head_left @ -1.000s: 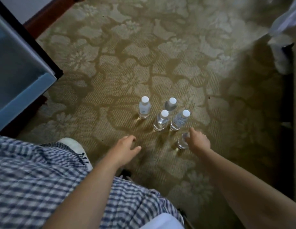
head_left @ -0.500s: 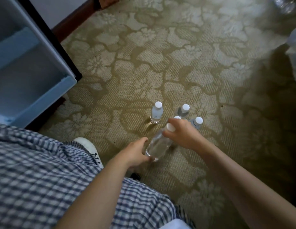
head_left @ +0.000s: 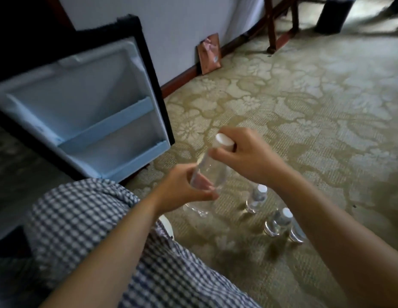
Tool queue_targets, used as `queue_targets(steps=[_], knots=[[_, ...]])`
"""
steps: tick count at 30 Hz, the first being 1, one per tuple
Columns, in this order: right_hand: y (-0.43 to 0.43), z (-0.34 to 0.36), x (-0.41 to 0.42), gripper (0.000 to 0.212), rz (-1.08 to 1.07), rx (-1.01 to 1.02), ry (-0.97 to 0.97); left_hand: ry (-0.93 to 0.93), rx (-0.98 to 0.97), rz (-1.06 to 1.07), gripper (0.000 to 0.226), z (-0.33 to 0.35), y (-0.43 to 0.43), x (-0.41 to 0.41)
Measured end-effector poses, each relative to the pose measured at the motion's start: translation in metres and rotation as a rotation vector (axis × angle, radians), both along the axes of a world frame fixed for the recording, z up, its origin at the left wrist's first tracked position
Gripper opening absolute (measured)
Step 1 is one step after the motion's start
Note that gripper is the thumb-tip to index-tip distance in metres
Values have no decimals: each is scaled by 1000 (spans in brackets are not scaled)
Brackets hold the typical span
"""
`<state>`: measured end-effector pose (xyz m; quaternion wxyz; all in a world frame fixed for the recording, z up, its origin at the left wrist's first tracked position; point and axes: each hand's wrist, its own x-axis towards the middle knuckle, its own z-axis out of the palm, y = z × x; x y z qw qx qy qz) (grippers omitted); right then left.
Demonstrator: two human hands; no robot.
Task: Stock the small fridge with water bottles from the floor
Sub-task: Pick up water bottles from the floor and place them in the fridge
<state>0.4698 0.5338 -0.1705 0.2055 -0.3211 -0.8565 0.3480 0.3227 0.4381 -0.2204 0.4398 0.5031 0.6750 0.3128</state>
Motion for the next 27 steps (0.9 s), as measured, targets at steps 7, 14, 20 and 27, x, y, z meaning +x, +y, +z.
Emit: queue_targets(steps=[7,14,20,27], knots=[[-18,64,-89,25,76,147,189,223,210,300,37,68,-27,-79],[-48,106,-167,35,252,294,183,320,344,568,63,107,-69,-142],[-86,109,-235,49,411,269,166,412,369,733,36,113,-124,-193],[-142,89,-315,84,526,177,122,375,337,894,41,99,-178,-247]])
